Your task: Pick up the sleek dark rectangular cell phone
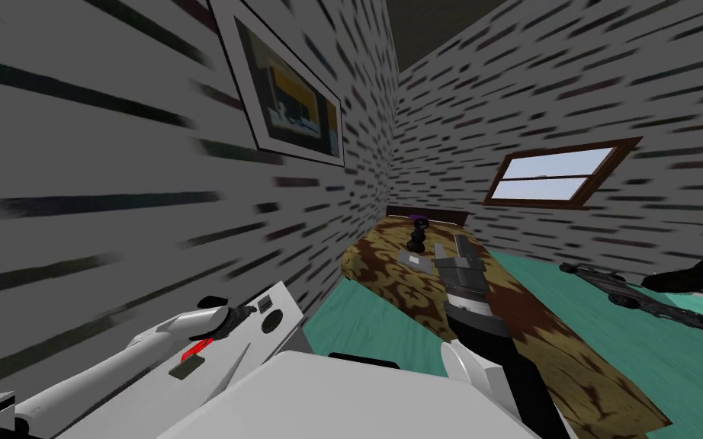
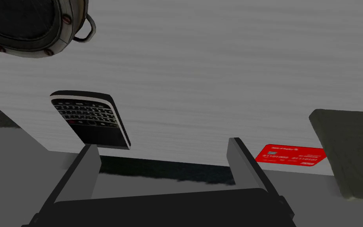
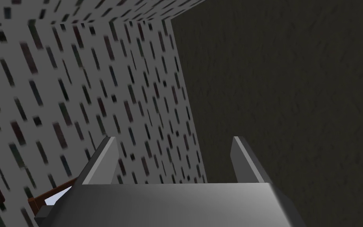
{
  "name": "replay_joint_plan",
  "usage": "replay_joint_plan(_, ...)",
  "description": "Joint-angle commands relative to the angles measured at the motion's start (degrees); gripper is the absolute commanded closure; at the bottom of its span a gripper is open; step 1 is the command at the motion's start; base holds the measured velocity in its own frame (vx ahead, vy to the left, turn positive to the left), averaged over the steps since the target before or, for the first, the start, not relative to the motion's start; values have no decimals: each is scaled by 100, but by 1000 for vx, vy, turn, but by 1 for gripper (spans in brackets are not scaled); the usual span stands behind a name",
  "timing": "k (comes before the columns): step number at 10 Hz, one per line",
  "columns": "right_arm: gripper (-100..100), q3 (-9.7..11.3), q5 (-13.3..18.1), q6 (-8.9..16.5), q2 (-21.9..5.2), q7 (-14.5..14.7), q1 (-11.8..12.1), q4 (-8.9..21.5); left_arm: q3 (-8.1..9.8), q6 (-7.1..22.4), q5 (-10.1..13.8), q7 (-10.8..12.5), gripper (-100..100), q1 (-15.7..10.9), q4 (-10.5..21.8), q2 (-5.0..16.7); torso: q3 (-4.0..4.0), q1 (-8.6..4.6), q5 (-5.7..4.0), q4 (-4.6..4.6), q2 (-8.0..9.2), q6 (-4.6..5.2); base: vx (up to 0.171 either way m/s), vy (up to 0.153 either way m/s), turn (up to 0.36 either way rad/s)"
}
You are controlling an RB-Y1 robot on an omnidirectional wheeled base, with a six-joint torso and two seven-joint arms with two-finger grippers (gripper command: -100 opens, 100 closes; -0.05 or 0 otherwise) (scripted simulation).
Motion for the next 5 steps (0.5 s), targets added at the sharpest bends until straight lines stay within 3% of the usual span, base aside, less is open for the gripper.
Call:
replay_joint_plan(1,0,0,0,0,0,0,0,0,-88,94,186,1,-100,-29,129,34,0,0,0,0,0,0,134,0,-75)
replay_joint_plan(5,0,0,0,0,0,0,0,0,-572,537,851,-2,-100,-248,745,151,10,-8,-2,4,18,-3,146,1,-111)
